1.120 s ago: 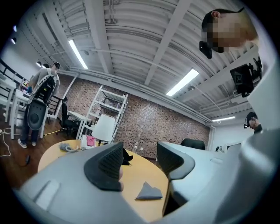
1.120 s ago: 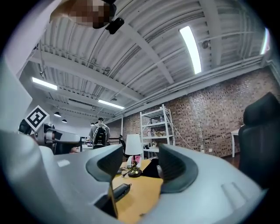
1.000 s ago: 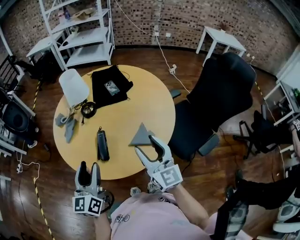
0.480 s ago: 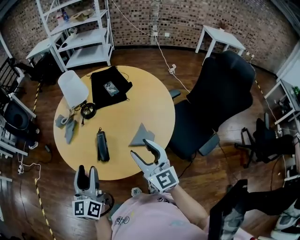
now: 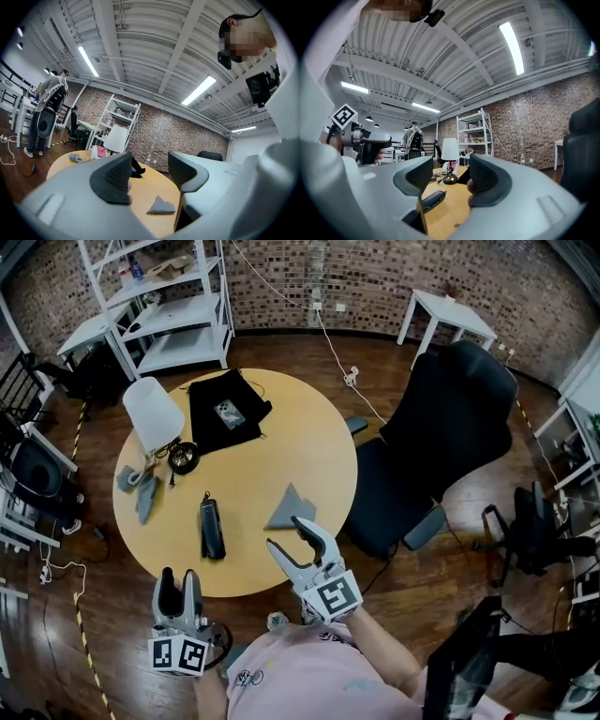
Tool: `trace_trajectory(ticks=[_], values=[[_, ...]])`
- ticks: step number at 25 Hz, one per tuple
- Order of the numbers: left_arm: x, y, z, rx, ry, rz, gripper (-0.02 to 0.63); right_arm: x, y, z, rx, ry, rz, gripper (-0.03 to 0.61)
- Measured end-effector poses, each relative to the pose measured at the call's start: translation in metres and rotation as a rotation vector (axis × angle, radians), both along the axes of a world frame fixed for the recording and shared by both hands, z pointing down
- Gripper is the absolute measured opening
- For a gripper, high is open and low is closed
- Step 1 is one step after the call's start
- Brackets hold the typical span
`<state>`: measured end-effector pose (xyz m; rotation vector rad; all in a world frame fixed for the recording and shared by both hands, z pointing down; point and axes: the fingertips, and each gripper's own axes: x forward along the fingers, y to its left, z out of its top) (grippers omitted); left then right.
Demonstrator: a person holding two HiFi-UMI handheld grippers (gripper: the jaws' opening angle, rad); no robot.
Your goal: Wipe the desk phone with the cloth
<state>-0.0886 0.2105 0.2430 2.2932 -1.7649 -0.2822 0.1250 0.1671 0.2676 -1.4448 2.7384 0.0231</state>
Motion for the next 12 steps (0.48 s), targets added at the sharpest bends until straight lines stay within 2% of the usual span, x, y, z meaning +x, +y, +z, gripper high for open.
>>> trace_trajectory(ticks=[12], values=[[0.0003,0.0005,-0.0007,-0.002,0.005,0.017,0.25,-0.0033,0.0062,-0.0014,-0.006,0.016,-0.005,0.244]])
